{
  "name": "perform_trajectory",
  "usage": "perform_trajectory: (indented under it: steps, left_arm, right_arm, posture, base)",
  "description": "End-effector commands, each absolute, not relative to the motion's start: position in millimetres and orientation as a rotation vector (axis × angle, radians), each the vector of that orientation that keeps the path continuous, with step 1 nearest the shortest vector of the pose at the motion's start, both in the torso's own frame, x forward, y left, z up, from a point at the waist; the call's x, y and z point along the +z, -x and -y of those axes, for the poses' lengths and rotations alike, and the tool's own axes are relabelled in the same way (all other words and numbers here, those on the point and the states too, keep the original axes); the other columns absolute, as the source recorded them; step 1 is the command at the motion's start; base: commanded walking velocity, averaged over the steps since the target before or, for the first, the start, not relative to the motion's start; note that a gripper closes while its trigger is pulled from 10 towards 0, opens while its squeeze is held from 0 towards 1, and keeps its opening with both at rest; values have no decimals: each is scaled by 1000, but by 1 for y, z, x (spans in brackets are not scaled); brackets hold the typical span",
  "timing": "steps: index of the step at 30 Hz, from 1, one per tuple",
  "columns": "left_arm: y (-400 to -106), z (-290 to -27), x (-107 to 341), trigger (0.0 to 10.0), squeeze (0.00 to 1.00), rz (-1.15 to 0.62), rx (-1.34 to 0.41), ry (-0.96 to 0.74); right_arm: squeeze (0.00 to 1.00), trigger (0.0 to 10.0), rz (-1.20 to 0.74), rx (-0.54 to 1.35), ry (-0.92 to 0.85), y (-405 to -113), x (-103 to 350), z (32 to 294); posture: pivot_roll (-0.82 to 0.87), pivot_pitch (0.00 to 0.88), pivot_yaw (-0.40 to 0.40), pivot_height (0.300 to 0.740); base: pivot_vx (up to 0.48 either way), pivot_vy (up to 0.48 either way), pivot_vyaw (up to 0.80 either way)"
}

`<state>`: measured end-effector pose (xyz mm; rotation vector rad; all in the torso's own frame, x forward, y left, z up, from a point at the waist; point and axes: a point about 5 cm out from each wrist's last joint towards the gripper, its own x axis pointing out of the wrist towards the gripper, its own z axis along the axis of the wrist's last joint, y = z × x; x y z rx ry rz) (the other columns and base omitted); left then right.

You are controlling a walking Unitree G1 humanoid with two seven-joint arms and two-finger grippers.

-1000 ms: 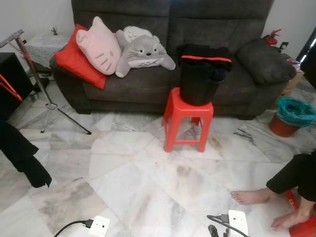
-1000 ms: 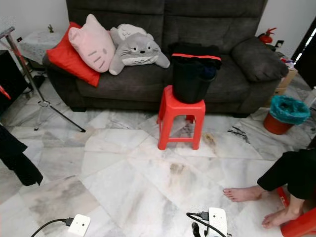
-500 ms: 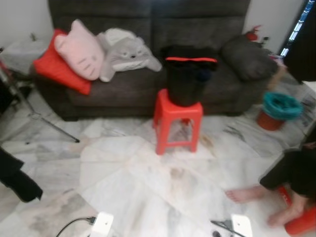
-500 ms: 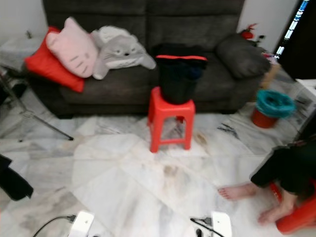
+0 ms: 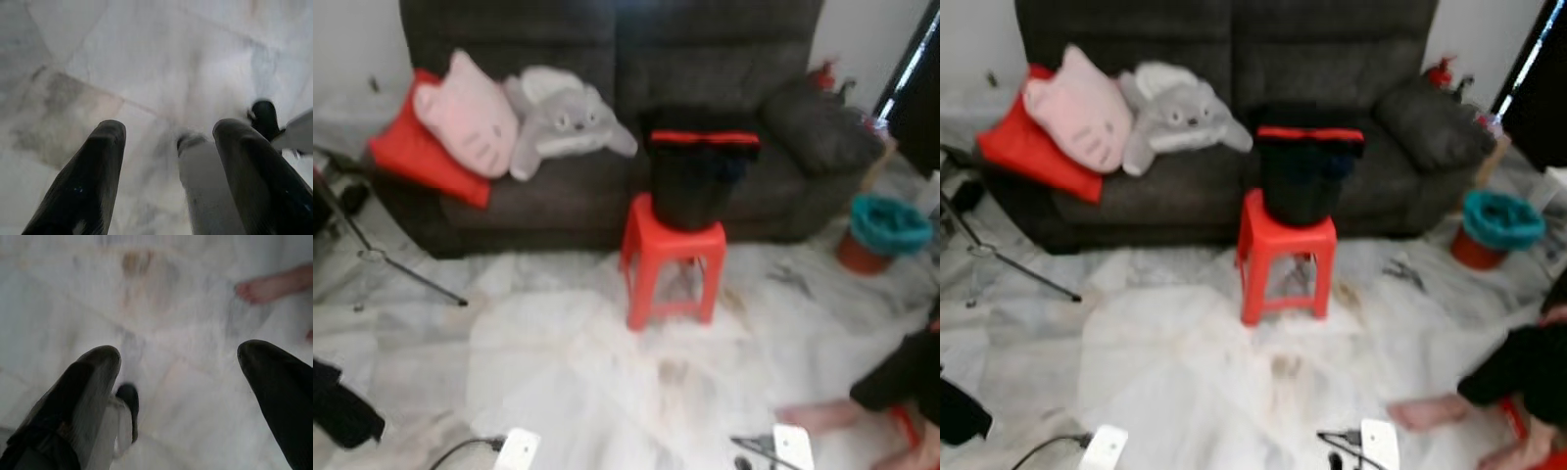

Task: Hang hanger

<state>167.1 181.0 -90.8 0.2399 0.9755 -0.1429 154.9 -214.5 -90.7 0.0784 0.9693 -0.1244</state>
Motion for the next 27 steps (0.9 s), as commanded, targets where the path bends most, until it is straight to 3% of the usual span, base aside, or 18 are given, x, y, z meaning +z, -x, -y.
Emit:
perform_trajectory:
  steps: [1, 7, 27]
  left_arm:
    - [-160, -190, -93, 10000, 0, -1007, -128, -255]
    - [-160, -191, -93, 10000, 0, -1007, -130, -261]
    - [-159, -195, -93, 10000, 0, -1020, -130, -269]
  right_arm:
    - [0, 10000, -967, -115, -103, -158, -91, 207]
    - [0, 10000, -964, -102, -95, -159, -91, 206]
    - [0, 10000, -940, -115, -101, -161, -89, 205]
  posture:
    - [-76, 0, -34, 740]
    - [-80, 0, -33, 740]
    - [-81, 0, -21, 740]
  base:
    - [368, 0, -800]
    - [368, 0, -704]
    - [355, 0, 0]
